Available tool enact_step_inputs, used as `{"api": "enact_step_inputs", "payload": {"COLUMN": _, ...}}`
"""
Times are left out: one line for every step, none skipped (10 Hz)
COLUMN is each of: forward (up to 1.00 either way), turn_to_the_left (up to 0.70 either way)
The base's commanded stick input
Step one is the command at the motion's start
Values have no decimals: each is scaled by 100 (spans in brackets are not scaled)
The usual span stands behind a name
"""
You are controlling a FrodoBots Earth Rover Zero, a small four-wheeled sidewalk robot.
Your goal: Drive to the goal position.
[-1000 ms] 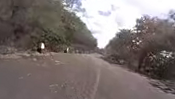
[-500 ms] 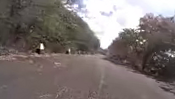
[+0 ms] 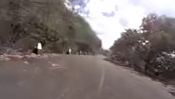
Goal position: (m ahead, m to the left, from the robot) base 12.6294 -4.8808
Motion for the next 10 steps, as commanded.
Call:
{"api": "enact_step_inputs", "payload": {"forward": 70, "turn_to_the_left": 0}}
{"api": "enact_step_inputs", "payload": {"forward": 70, "turn_to_the_left": 0}}
{"api": "enact_step_inputs", "payload": {"forward": 70, "turn_to_the_left": 0}}
{"api": "enact_step_inputs", "payload": {"forward": 70, "turn_to_the_left": 0}}
{"api": "enact_step_inputs", "payload": {"forward": 70, "turn_to_the_left": 0}}
{"api": "enact_step_inputs", "payload": {"forward": 70, "turn_to_the_left": 0}}
{"api": "enact_step_inputs", "payload": {"forward": 70, "turn_to_the_left": 0}}
{"api": "enact_step_inputs", "payload": {"forward": 70, "turn_to_the_left": 0}}
{"api": "enact_step_inputs", "payload": {"forward": 70, "turn_to_the_left": 0}}
{"api": "enact_step_inputs", "payload": {"forward": 70, "turn_to_the_left": 0}}
